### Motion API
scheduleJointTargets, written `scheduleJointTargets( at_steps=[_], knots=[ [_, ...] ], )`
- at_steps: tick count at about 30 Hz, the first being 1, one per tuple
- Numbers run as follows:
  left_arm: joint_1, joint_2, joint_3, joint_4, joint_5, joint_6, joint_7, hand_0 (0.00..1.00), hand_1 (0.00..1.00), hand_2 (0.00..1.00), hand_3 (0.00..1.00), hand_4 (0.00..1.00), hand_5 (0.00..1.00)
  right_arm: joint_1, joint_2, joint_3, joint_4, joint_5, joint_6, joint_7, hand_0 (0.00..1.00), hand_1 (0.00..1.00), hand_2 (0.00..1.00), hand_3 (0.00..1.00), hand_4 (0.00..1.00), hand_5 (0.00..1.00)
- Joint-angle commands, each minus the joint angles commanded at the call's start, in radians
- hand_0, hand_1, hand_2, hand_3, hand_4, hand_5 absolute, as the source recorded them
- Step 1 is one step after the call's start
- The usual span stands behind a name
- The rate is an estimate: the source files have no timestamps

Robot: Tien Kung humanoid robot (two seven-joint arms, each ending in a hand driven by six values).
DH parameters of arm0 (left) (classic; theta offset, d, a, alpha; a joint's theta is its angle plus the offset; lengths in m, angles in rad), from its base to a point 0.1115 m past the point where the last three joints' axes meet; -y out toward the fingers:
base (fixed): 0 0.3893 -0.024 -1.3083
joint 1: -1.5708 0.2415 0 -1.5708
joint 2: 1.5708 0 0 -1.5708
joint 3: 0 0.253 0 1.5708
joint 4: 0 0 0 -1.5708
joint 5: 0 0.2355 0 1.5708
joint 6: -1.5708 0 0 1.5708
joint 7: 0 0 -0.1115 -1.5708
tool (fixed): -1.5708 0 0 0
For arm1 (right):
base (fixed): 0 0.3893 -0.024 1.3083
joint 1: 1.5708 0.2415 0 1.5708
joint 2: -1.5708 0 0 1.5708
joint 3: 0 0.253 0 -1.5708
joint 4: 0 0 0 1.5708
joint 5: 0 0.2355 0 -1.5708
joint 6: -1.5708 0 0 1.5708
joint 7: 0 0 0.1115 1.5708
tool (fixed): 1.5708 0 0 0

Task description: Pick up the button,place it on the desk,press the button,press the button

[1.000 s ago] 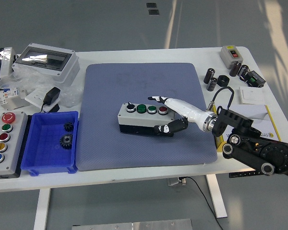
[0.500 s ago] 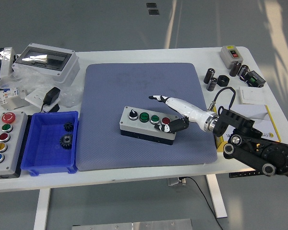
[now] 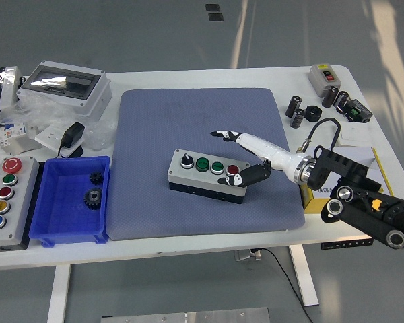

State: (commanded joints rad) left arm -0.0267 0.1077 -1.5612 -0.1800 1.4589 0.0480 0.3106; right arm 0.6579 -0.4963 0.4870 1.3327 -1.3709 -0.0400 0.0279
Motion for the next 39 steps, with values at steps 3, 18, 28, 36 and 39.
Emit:
scheduleJointTargets(
  at_steps=[3, 18, 28, 36, 39],
  knots=[
    [0.000, 0.000, -0.002, 0.000, 0.002, 0.000, 0.000, 0.634, 0.588, 0.536, 0.585, 0.592, 0.179, -0.004, 0.005, -0.011, -0.013, -0.035, -0.013, -0.018, 0.998, 0.969, 0.998, 0.998, 0.841, 0.161],
    [-0.002, 0.001, -0.006, 0.000, 0.010, -0.001, -0.002, 0.633, 0.589, 0.535, 0.585, 0.591, 0.180, -0.018, 0.018, -0.037, -0.066, -0.195, -0.069, -0.065, 0.998, 0.978, 0.998, 0.998, 0.827, 0.179],
    [-0.003, -0.001, -0.003, 0.000, 0.006, -0.002, -0.004, 0.633, 0.590, 0.536, 0.583, 0.591, 0.180, -0.021, 0.013, -0.031, -0.082, -0.216, -0.074, -0.062, 0.998, 0.984, 0.998, 0.998, 0.847, 0.216],
    [0.004, -0.003, 0.003, 0.000, -0.006, -0.004, -0.007, 0.633, 0.590, 0.536, 0.582, 0.590, 0.182, -0.072, -0.067, 0.097, 0.056, -0.042, 0.046, -0.053, 0.998, 0.980, 0.998, 0.998, 0.844, 0.222],
    [0.010, -0.002, 0.007, 0.000, -0.015, -0.002, -0.005, 0.633, 0.590, 0.536, 0.582, 0.590, 0.182, -0.086, -0.125, 0.165, 0.130, -0.038, 0.009, -0.094, 0.998, 0.980, 0.998, 0.998, 0.844, 0.222]
  ],
)
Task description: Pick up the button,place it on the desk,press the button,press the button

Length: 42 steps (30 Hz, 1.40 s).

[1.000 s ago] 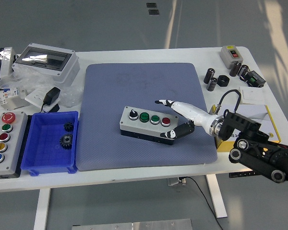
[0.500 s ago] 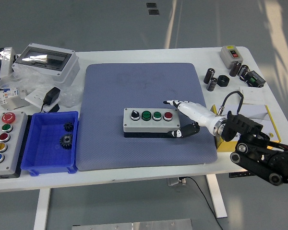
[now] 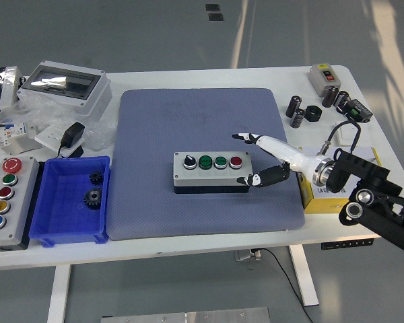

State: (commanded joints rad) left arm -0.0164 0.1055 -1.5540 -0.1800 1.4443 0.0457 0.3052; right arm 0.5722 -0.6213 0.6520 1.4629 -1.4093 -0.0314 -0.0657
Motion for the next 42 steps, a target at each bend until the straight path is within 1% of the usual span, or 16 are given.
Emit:
scheduleJointTargets(
  at_steps=[3, 4, 7, 10, 12, 13, 15, 18, 19, 21, 24, 25, 30, 31, 32, 42],
  knots=[
    [0.005, 0.002, 0.002, 0.000, -0.007, 0.003, 0.003, 0.633, 0.590, 0.536, 0.583, 0.591, 0.183, 0.018, -0.044, 0.048, 0.065, -0.063, -0.057, -0.068, 0.998, 0.980, 0.998, 0.998, 0.844, 0.223],
    [0.005, 0.002, 0.003, 0.000, -0.008, 0.004, 0.003, 0.633, 0.590, 0.536, 0.583, 0.591, 0.183, 0.026, -0.055, 0.055, 0.084, -0.083, -0.055, -0.092, 0.998, 0.980, 0.998, 0.998, 0.844, 0.223],
    [0.005, 0.004, 0.004, 0.000, -0.011, 0.005, 0.003, 0.633, 0.590, 0.535, 0.583, 0.591, 0.185, 0.066, -0.082, 0.044, 0.139, -0.131, 0.021, -0.182, 0.998, 0.988, 0.998, 0.998, 0.841, 0.225],
    [0.003, 0.006, 0.007, 0.000, -0.015, 0.006, 0.003, 0.633, 0.590, 0.535, 0.583, 0.591, 0.185, 0.108, -0.096, 0.018, 0.172, -0.084, 0.130, -0.275, 0.998, 0.988, 0.998, 0.998, 0.841, 0.225],
    [0.003, 0.006, 0.008, 0.000, -0.017, 0.006, 0.003, 0.633, 0.590, 0.535, 0.583, 0.591, 0.185, 0.124, -0.099, 0.012, 0.184, -0.042, 0.193, -0.318, 0.998, 0.988, 0.998, 0.998, 0.841, 0.225],
    [0.003, 0.006, 0.010, 0.000, -0.019, 0.006, 0.003, 0.633, 0.590, 0.535, 0.583, 0.592, 0.185, 0.131, -0.100, 0.015, 0.189, -0.015, 0.227, -0.339, 0.955, 0.943, 0.980, 0.998, 0.733, 0.207],
    [0.004, 0.006, 0.012, 0.000, -0.022, 0.007, 0.004, 0.633, 0.590, 0.535, 0.583, 0.592, 0.185, 0.139, -0.099, 0.027, 0.194, 0.036, 0.285, -0.364, 0.955, 0.943, 0.980, 0.998, 0.733, 0.207],
    [0.006, 0.007, 0.015, 0.000, -0.027, 0.007, 0.004, 0.633, 0.590, 0.535, 0.583, 0.592, 0.185, 0.146, -0.095, 0.051, 0.193, 0.102, 0.352, -0.376, 0.955, 0.943, 0.980, 0.998, 0.733, 0.207],
    [0.006, 0.007, 0.016, 0.000, -0.028, 0.007, 0.005, 0.633, 0.589, 0.536, 0.583, 0.591, 0.185, 0.148, -0.093, 0.056, 0.191, 0.124, 0.372, -0.379, 0.055, 0.205, 0.292, 0.945, 0.454, 0.061],
    [0.007, 0.007, 0.017, 0.000, -0.030, 0.008, 0.005, 0.633, 0.589, 0.536, 0.583, 0.591, 0.185, 0.153, -0.086, 0.060, 0.183, 0.153, 0.393, -0.383, 0.055, 0.205, 0.292, 0.945, 0.454, 0.061],
    [0.006, 0.007, 0.018, 0.000, -0.031, 0.007, 0.004, 0.633, 0.589, 0.536, 0.583, 0.591, 0.185, 0.159, -0.070, 0.053, 0.162, 0.171, 0.394, -0.386, 0.055, 0.205, 0.292, 0.945, 0.454, 0.061],
    [0.005, 0.007, 0.019, 0.000, -0.031, 0.007, 0.004, 0.633, 0.589, 0.536, 0.582, 0.591, 0.187, 0.161, -0.064, 0.049, 0.156, 0.173, 0.391, -0.387, 0.002, 0.125, 0.247, 0.959, 0.351, 0.002],
    [0.002, 0.006, 0.019, 0.000, -0.030, 0.007, 0.004, 0.633, 0.589, 0.536, 0.582, 0.591, 0.187, 0.170, -0.031, 0.016, 0.116, 0.162, 0.370, -0.392, 0.002, 0.125, 0.247, 0.959, 0.351, 0.002],
    [0.002, 0.006, 0.018, 0.000, -0.029, 0.007, 0.004, 0.632, 0.589, 0.536, 0.582, 0.591, 0.188, 0.171, -0.027, 0.012, 0.110, 0.159, 0.367, -0.394, 0.002, 0.118, 0.237, 0.939, 0.321, 0.002],
    [0.002, 0.007, 0.018, 0.000, -0.029, 0.007, 0.004, 0.632, 0.589, 0.536, 0.582, 0.591, 0.188, 0.171, -0.024, 0.007, 0.106, 0.157, 0.365, -0.395, 0.002, 0.118, 0.237, 0.939, 0.321, 0.002],
    [0.003, 0.005, 0.017, 0.000, -0.028, 0.007, 0.005, 0.632, 0.590, 0.535, 0.582, 0.591, 0.190, 0.169, -0.012, -0.029, 0.103, 0.158, 0.360, -0.398, 0.002, 0.114, 0.231, 0.922, 0.294, 0.002]
  ],
)
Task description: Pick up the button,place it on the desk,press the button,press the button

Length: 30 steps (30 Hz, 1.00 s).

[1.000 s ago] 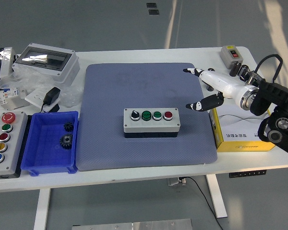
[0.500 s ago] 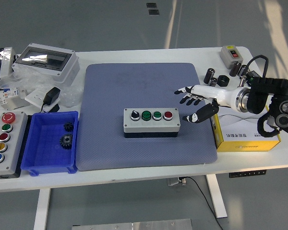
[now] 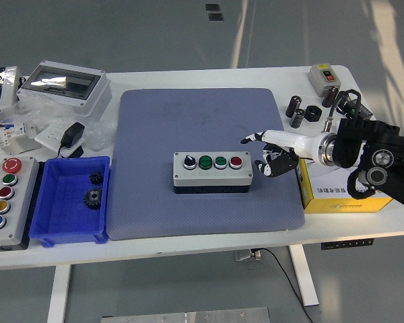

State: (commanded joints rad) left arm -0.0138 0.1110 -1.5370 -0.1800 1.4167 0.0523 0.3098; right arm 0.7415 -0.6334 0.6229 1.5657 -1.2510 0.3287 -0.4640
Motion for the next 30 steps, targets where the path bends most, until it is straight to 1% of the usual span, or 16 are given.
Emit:
scheduleJointTargets(
  at_steps=[1, 6, 7, 12, 13, 22, 30],
  knots=[
    [0.000, 0.000, 0.000, 0.000, 0.000, 0.000, 0.000, 0.633, 0.589, 0.535, 0.582, 0.590, 0.191, 0.000, 0.001, -0.003, 0.003, 0.001, 0.001, 0.000, 0.002, 0.110, 0.226, 0.911, 0.281, 0.002],
    [0.000, -0.001, 0.000, 0.000, 0.001, 0.000, 0.000, 0.633, 0.589, 0.535, 0.582, 0.590, 0.191, -0.001, 0.006, -0.015, 0.011, 0.006, 0.004, 0.001, 0.002, 0.110, 0.226, 0.911, 0.281, 0.002],
    [0.000, -0.001, 0.000, 0.000, 0.000, 0.000, 0.000, 0.633, 0.588, 0.535, 0.581, 0.589, 0.192, -0.001, 0.007, -0.016, 0.010, 0.006, 0.004, 0.001, 0.002, 0.110, 0.224, 0.898, 0.272, 0.002],
    [-0.001, -0.001, 0.000, 0.000, 0.001, 0.000, -0.001, 0.633, 0.588, 0.535, 0.581, 0.589, 0.192, -0.002, 0.013, -0.024, -0.004, 0.005, -0.001, 0.000, 0.002, 0.110, 0.224, 0.898, 0.272, 0.002],
    [-0.001, -0.001, 0.000, 0.000, 0.001, 0.000, -0.001, 0.633, 0.589, 0.535, 0.581, 0.589, 0.193, -0.003, 0.013, -0.024, -0.007, 0.005, -0.002, 0.000, 0.002, 0.108, 0.222, 0.870, 0.255, 0.007],
    [0.000, -0.002, 0.001, 0.000, 0.001, 0.000, -0.001, 0.633, 0.589, 0.535, 0.580, 0.589, 0.196, -0.007, 0.013, -0.032, -0.007, 0.004, -0.006, 0.000, 0.002, 0.106, 0.219, 0.862, 0.251, 0.011],
    [-0.001, -0.002, 0.006, 0.000, -0.002, -0.002, -0.004, 0.633, 0.591, 0.535, 0.581, 0.590, 0.196, -0.005, 0.028, -0.064, -0.022, -0.011, -0.029, -0.001, 0.002, 0.105, 0.218, 0.854, 0.249, 0.013]
  ],
)
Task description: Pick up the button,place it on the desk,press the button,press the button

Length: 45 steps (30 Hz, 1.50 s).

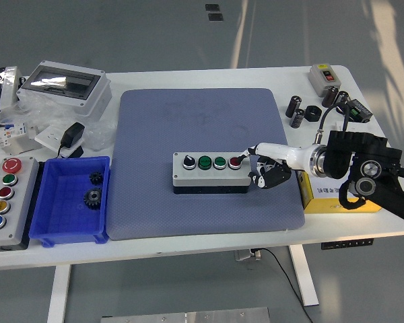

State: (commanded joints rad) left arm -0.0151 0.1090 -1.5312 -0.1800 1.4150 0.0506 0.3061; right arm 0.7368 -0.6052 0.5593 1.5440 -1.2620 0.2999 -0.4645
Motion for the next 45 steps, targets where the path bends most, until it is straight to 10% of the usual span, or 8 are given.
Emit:
scheduleJointTargets(
  at_steps=[9, 21, 36, 37, 42, 43, 45],
  knots=[
    [0.001, -0.002, 0.008, 0.000, -0.009, 0.000, -0.004, 0.633, 0.590, 0.535, 0.580, 0.588, 0.199, -0.010, -0.004, 0.016, 0.012, 0.008, -0.017, 0.015, 0.002, 0.104, 0.216, 0.837, 0.242, 0.019],
    [0.007, -0.003, 0.010, 0.000, -0.013, 0.000, -0.005, 0.633, 0.590, 0.535, 0.581, 0.587, 0.197, -0.164, -0.020, 0.305, 0.064, 0.099, 0.116, 0.059, 0.002, 0.100, 0.215, 0.824, 0.245, 0.026],
    [-0.043, 0.029, 0.033, 0.000, 0.039, -0.028, -0.036, 0.633, 0.589, 0.535, 0.581, 0.586, 0.197, -0.531, 0.195, 0.805, 0.094, 0.025, -0.425, 0.525, 0.002, 0.095, 0.218, 0.801, 0.384, 0.144],
    [-0.049, 0.034, 0.033, 0.000, 0.045, -0.030, -0.037, 0.633, 0.590, 0.535, 0.581, 0.587, 0.198, -0.552, 0.201, 0.832, 0.097, 0.034, -0.452, 0.549, 0.065, 0.190, 0.384, 0.781, 0.625, 0.276],
    [-0.059, 0.049, 0.030, 0.000, 0.062, -0.034, -0.036, 0.633, 0.590, 0.535, 0.581, 0.587, 0.198, -0.647, 0.246, 0.967, 0.092, 0.096, -0.575, 0.668, 0.065, 0.190, 0.384, 0.781, 0.625, 0.276],
    [-0.058, 0.050, 0.028, 0.000, 0.063, -0.034, -0.035, 0.632, 0.592, 0.535, 0.581, 0.587, 0.198, -0.656, 0.253, 0.986, 0.088, 0.107, -0.589, 0.685, 0.287, 0.403, 0.527, 0.694, 0.694, 0.342],
    [-0.051, 0.049, 0.023, 0.000, 0.066, -0.032, -0.029, 0.632, 0.592, 0.535, 0.581, 0.587, 0.198, -0.669, 0.270, 1.031, 0.073, 0.146, -0.610, 0.726, 0.287, 0.403, 0.527, 0.694, 0.694, 0.342]
  ],
)
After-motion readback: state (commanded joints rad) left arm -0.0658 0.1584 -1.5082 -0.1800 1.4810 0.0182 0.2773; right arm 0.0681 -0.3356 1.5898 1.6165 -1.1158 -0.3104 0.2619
